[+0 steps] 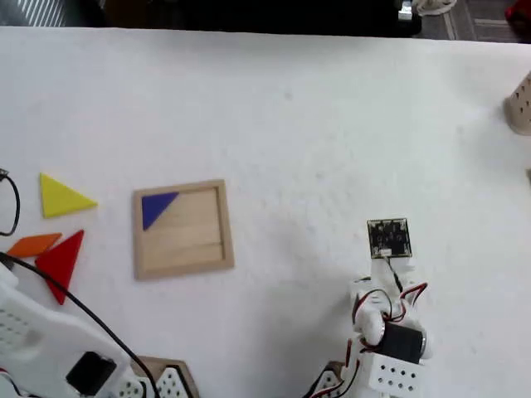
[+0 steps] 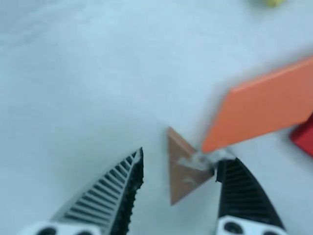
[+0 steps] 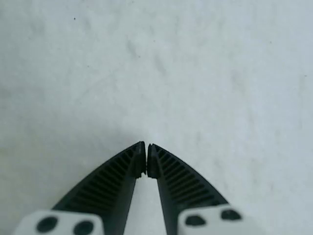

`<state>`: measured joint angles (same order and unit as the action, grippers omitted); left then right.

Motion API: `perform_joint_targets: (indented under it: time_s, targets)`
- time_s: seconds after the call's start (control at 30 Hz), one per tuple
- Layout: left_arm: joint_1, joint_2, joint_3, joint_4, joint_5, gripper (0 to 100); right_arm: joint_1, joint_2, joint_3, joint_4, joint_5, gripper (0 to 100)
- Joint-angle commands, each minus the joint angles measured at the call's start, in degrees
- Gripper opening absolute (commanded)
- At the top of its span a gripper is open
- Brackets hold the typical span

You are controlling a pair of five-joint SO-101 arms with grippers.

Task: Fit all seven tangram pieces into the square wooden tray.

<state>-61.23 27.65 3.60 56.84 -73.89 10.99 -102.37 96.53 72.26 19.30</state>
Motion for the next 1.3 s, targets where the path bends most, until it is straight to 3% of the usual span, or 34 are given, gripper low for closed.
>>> perform_joint_targets:
  time_s: [0.0,0.13,0.63,0.87,1.03,1.27]
  targets:
    - [-0.1,5.5,-3.3,-0.2,-0.9,21,-0.3,-0.7,0.4,0.3,0.5,1.7]
    - [0.0,5.9,-4.3,2.9,-1.0,10,-0.3,-0.7,0.4,0.3,0.4,1.7]
    - [-0.4,5.7,-9.1,23.5,-3.7,12,-0.3,-0.7,0.4,0.3,0.4,1.7]
    - [-0.5,6.1,-28.3,36.0,-4.2,27,-0.1,-0.7,0.4,0.3,0.4,1.7]
    - [-0.7,6.2,-34.5,42.3,-17.3,23,0.0,-0.7,0.4,0.3,0.4,1.7]
    - [-1.5,8.6,-33.4,40.3,-26.0,22,0.0,-0.7,0.4,0.3,0.4,1.7]
